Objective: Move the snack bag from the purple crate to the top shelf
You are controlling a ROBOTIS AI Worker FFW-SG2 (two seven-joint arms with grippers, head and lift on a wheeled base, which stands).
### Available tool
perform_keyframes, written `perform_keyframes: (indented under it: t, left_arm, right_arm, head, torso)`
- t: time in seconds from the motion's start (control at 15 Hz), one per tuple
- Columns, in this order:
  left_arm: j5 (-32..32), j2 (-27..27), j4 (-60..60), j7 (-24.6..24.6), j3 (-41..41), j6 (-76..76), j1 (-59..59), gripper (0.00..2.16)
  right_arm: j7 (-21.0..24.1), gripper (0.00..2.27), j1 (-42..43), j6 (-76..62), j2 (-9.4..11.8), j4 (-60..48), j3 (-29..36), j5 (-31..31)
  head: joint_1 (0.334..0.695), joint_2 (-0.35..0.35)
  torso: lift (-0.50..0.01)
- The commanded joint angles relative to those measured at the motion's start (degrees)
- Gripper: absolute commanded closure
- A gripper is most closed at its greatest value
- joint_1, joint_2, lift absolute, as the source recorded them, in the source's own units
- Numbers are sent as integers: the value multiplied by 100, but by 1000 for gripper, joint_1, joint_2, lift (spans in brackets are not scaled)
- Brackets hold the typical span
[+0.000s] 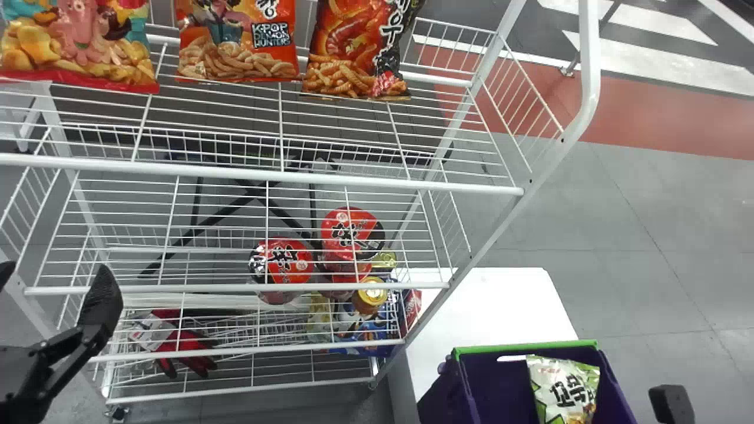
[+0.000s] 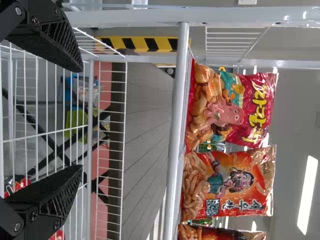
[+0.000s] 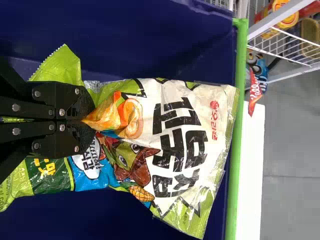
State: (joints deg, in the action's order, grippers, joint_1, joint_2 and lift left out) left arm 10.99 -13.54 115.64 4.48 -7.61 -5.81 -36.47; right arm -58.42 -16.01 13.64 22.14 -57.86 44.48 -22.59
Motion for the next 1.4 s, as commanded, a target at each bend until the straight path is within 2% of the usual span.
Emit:
perform_keyframes:
  t: [0.0, 1.2, 1.33]
  left_arm:
    - [-1, 0, 20, 1, -3, -3, -1, 140]
    - [-18, -26, 107, -8, -39, 14, -27, 137]
    - [-18, -35, 125, -8, -39, 32, -44, 137]
  right_arm:
    - [-29, 1959, 10, 4, 0, -32, 61, 9]
    - [-91, 1959, 80, -225, 71, -15, 219, 79]
    - [-82, 2010, 54, -243, 71, -15, 228, 79]
  head:
    - [695, -350]
    - [695, -350]
    - [695, -350]
  torso:
    - [-168]
    - [-96]
    - [-88]
